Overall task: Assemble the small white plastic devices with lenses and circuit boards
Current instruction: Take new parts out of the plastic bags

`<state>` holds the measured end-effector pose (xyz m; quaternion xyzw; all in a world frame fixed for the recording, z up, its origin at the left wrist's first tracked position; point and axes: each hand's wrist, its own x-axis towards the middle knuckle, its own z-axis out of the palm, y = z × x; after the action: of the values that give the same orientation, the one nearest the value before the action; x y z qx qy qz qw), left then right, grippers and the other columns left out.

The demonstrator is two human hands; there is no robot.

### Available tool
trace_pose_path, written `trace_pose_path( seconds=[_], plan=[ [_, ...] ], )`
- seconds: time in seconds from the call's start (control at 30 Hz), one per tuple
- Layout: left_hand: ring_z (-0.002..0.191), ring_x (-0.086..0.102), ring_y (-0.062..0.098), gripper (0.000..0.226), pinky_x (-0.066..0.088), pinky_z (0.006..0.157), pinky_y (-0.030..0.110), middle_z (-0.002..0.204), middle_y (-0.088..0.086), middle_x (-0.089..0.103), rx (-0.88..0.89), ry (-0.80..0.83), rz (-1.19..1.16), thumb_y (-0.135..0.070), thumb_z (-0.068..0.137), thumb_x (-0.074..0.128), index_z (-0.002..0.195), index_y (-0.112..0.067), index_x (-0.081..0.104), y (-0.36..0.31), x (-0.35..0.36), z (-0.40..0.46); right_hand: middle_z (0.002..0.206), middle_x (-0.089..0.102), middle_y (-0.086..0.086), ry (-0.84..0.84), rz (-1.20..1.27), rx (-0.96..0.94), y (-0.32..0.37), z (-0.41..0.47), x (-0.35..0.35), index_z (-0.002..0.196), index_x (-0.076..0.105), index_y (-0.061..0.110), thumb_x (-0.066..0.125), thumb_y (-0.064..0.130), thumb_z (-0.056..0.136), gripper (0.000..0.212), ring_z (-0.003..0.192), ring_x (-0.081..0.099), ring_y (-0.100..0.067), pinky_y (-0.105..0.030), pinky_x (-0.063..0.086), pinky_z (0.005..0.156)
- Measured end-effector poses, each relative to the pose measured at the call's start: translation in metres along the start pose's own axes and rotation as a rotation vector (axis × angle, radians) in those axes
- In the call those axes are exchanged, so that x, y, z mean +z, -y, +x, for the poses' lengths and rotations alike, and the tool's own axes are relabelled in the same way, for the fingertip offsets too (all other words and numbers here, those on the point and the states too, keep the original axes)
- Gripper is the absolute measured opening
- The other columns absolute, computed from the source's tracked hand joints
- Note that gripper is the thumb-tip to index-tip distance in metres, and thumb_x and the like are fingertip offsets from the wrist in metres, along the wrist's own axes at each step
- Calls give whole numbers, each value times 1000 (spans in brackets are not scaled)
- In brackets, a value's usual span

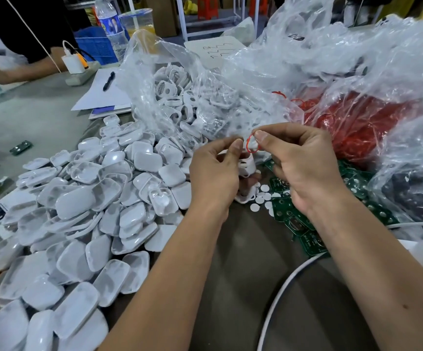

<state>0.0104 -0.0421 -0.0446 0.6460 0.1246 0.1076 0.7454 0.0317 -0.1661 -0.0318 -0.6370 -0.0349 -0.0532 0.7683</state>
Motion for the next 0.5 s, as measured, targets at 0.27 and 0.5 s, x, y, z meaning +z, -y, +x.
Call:
trace_pose_path(
  seconds=[0.27, 0.5],
  plan=[
    [67, 75, 17, 28, 60, 58, 33, 80, 1, 78, -36, 15, -5, -15, 107, 48, 106, -22, 74, -1, 6, -1, 70, 76, -8, -46, -154, 1, -4, -2, 1, 81, 79, 9, 83, 7, 86, 6, 53, 68, -18, -19, 46, 42],
    [65, 71, 27, 47, 51, 71, 46, 83, 17, 77, -139, 80, -171, 0, 75, 49, 109, -19, 75, -2, 11, -1, 74, 79, -2, -79, -257, -71, -4, -1, -2, 80, 81, 16, 84, 11, 85, 7, 69, 78, -25, -39, 65, 63]
  ],
)
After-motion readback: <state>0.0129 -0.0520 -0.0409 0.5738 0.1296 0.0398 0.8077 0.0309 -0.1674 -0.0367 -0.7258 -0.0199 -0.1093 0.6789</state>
